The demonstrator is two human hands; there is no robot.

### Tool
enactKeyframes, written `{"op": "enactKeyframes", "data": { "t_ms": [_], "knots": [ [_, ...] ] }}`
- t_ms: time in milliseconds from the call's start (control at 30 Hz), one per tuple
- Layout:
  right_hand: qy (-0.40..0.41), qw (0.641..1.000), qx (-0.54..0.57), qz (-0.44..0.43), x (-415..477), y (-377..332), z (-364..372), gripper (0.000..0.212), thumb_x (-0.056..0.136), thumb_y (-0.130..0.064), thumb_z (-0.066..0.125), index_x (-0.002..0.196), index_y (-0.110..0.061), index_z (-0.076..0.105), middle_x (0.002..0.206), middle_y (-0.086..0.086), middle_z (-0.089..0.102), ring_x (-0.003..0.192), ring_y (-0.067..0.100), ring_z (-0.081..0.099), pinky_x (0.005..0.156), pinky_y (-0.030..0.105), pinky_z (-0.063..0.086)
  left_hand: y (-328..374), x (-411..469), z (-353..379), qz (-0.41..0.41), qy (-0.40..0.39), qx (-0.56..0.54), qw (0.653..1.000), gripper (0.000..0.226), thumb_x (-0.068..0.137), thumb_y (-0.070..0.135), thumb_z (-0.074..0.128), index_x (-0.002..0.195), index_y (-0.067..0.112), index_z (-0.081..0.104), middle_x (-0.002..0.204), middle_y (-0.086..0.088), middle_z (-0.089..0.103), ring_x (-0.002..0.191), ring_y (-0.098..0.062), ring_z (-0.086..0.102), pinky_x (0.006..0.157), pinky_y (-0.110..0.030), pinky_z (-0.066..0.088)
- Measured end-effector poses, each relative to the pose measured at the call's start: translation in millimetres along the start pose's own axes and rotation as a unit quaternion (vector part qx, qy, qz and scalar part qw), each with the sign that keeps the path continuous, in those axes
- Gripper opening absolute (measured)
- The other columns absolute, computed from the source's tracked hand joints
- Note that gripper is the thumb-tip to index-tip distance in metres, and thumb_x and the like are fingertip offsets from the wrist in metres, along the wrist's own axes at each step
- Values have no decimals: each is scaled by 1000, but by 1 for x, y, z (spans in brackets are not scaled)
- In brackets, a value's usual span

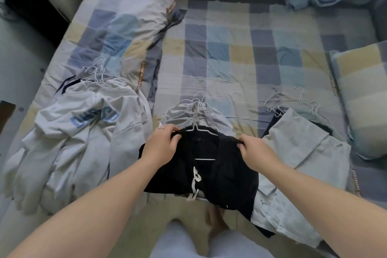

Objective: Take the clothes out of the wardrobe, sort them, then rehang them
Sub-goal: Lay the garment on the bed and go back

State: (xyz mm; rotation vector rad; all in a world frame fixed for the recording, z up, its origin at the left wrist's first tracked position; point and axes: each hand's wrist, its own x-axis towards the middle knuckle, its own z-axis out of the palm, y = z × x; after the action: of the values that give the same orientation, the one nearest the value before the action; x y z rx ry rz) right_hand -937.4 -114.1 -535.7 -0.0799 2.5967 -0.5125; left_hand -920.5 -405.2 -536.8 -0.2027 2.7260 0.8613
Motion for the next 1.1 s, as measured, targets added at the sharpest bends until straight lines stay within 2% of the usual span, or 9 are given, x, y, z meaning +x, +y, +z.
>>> {"op": "enactKeyframes", "data": {
  "t_ms": [133, 367, 533, 667, 767, 867, 967, 1100],
  "knots": [
    [-3, 999, -2, 34, 50, 16, 30, 15, 98, -23, 43, 92, -18, 56, 96, 4, 62, 90, 31, 58, 77, 42, 48, -14, 43, 40, -16, 4, 9, 1000, 22, 99, 30, 56, 119, 22, 62, 117, 3, 64, 109, -20, 58, 92, -40, 47],
    [-8, 997, 11, 71, 141, 40, 96, 22, 98, -19, 44, 113, -15, 59, 111, 7, 62, 104, 32, 54, 89, 46, 45, -57, 129, 109, -32, -4, 22, 999, 23, 99, 30, 55, 120, 21, 62, 115, 2, 64, 109, -22, 56, 99, -44, 42],
    [-25, 996, -5, 88, 197, 56, 148, 26, 98, -25, 45, 121, -15, 50, 119, 7, 56, 112, 32, 49, 92, 44, 36, -86, 186, 153, -33, -8, 26, 999, 25, 99, 29, 54, 121, 20, 61, 119, 0, 64, 113, -25, 56, 100, -44, 38],
    [-15, 995, 9, 97, 232, 63, 181, 41, 99, -32, 43, 137, -19, 40, 131, 6, 50, 122, 29, 44, 101, 47, 32, -105, 222, 181, -45, -11, 19, 999, 27, 101, 30, 52, 126, 20, 57, 123, -2, 61, 114, -26, 55, 101, -48, 40],
    [2, 993, 25, 113, 251, 67, 196, 52, 100, -39, 39, 147, -19, 31, 146, 2, 42, 136, 25, 33, 109, 46, 24, -118, 238, 195, -51, -23, 20, 998, 34, 101, 33, 51, 133, 25, 53, 131, -1, 59, 120, -25, 53, 103, -47, 38],
    [18, 993, 3, 119, 255, 65, 201, 59, 100, -46, 33, 153, -21, 22, 157, -2, 29, 144, 20, 20, 115, 46, 15, -128, 237, 200, -55, -35, 43, 997, 43, 101, 37, 49, 142, 26, 47, 142, 1, 54, 131, -24, 46, 109, -45, 34],
    [-2, 993, -21, 118, 243, 55, 198, 64, 99, -52, 27, 156, -25, 13, 163, -4, 14, 149, 19, 6, 118, 47, 9, -133, 219, 195, -63, -66, 66, 994, 51, 102, 41, 45, 150, 27, 39, 156, 3, 39, 146, -20, 29, 118, -45, 25],
    [-23, 993, -47, 102, 214, 35, 177, 65, 99, -55, 24, 156, -30, 5, 164, -5, 5, 150, 20, 1, 119, 47, 7, -123, 180, 173, -82, -100, 75, 989, 57, 102, 48, 39, 155, 32, 29, 164, 6, 23, 152, -19, 12, 122, -44, 15]
  ]
}}
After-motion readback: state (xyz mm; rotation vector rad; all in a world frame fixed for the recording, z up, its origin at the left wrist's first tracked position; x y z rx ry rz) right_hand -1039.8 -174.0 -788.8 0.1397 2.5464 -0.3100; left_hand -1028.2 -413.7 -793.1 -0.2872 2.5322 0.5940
